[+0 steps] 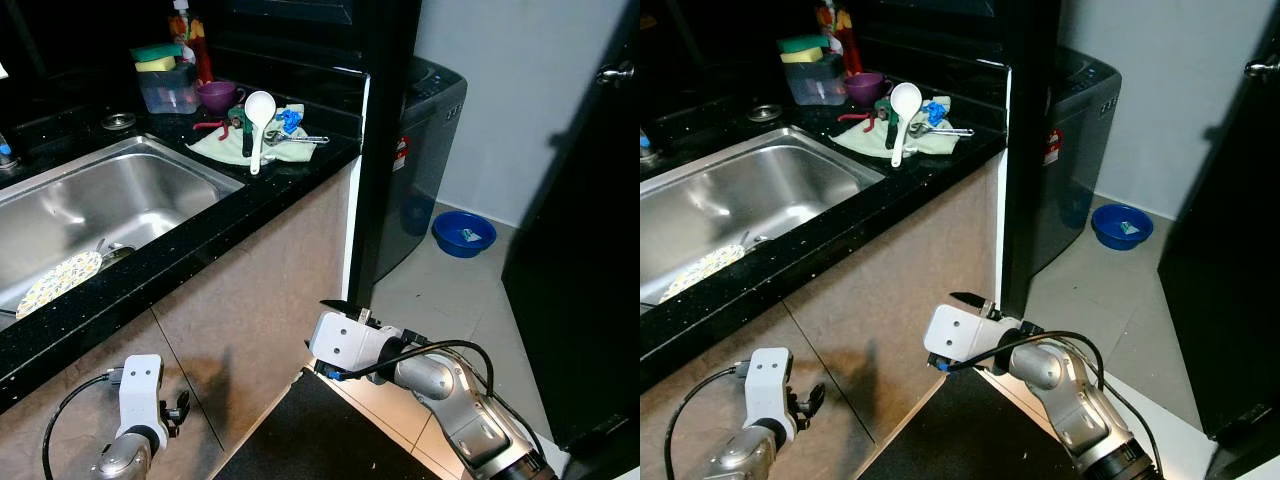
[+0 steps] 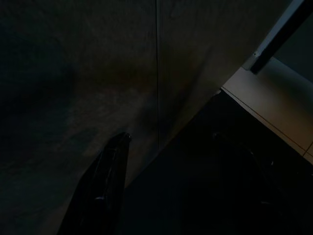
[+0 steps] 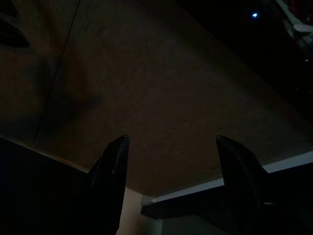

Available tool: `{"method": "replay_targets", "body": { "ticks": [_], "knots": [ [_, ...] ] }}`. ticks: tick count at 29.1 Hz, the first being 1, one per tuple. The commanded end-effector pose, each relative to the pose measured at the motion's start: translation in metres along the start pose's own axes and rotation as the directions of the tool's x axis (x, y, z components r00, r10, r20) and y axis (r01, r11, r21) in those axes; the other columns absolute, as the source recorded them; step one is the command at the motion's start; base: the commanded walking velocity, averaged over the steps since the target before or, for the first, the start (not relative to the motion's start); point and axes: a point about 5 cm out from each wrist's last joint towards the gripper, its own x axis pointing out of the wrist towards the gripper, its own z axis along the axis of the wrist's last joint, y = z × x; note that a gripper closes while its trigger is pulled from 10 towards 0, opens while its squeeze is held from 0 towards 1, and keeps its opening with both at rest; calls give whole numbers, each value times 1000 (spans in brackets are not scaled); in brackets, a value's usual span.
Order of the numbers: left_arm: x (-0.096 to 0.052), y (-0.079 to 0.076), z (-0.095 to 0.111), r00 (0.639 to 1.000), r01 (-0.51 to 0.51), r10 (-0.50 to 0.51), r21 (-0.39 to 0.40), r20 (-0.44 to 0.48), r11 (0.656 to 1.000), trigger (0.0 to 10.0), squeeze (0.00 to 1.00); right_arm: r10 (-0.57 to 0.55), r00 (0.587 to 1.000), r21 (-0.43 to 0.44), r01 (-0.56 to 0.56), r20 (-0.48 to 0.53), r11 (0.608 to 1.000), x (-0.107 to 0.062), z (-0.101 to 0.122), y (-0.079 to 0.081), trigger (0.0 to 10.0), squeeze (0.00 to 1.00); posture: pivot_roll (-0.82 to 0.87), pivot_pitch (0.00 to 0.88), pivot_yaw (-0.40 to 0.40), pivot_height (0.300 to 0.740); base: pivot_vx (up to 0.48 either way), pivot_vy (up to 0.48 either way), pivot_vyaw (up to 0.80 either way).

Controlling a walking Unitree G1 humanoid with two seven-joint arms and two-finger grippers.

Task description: Kitchen organization

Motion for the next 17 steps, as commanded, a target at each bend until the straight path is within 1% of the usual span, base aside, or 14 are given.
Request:
{"method": "replay_targets", "body": {
  "ticks": [1, 17],
  "knots": [
    [0, 1, -1, 1000, -1, 1, 7, -9, 1000, 10000, 0, -1, 1000, 7, 1, 5, 1000, 0, 2, -3, 10000, 0, -36, 0, 27, 740, 0, 0, 0],
    [-1, 1, -2, 1000, -1, 1, 8, -17, 1000, 10000, 0, 1, 1000, 10, -1, 0, 1000, 3, 1, 0, 10000, 0, -35, 0, 31, 740, 0, 0, 0]
  ]
}}
